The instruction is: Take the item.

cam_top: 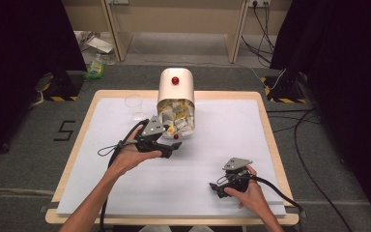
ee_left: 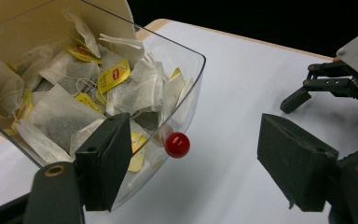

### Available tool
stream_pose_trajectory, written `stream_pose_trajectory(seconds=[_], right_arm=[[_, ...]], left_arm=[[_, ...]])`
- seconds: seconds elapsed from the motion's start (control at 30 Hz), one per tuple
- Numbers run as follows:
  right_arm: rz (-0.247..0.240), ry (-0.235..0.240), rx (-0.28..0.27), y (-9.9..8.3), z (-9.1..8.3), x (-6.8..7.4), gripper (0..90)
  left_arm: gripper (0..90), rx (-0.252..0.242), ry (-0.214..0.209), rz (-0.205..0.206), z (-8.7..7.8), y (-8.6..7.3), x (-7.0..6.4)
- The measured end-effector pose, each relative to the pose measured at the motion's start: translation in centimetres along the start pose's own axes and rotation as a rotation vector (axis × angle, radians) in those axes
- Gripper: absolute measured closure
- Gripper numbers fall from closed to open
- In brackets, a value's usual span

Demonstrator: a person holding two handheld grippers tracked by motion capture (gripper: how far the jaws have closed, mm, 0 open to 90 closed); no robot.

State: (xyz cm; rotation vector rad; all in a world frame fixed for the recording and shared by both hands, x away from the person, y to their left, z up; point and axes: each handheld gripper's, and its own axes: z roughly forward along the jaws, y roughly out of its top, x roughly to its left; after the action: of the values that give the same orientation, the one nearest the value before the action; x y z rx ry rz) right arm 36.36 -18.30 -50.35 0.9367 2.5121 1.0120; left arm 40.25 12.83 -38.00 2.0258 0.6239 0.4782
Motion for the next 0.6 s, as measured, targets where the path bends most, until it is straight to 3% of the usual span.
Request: stream_pose_trajectory(seconds=[0.6], right_arm=[[-0.001,0.000,0.000,0.00,0.00,0.00,0.4]], left_arm=[[27.9,0.015,-0.021,-0.026,0.16,0.29,0.05]])
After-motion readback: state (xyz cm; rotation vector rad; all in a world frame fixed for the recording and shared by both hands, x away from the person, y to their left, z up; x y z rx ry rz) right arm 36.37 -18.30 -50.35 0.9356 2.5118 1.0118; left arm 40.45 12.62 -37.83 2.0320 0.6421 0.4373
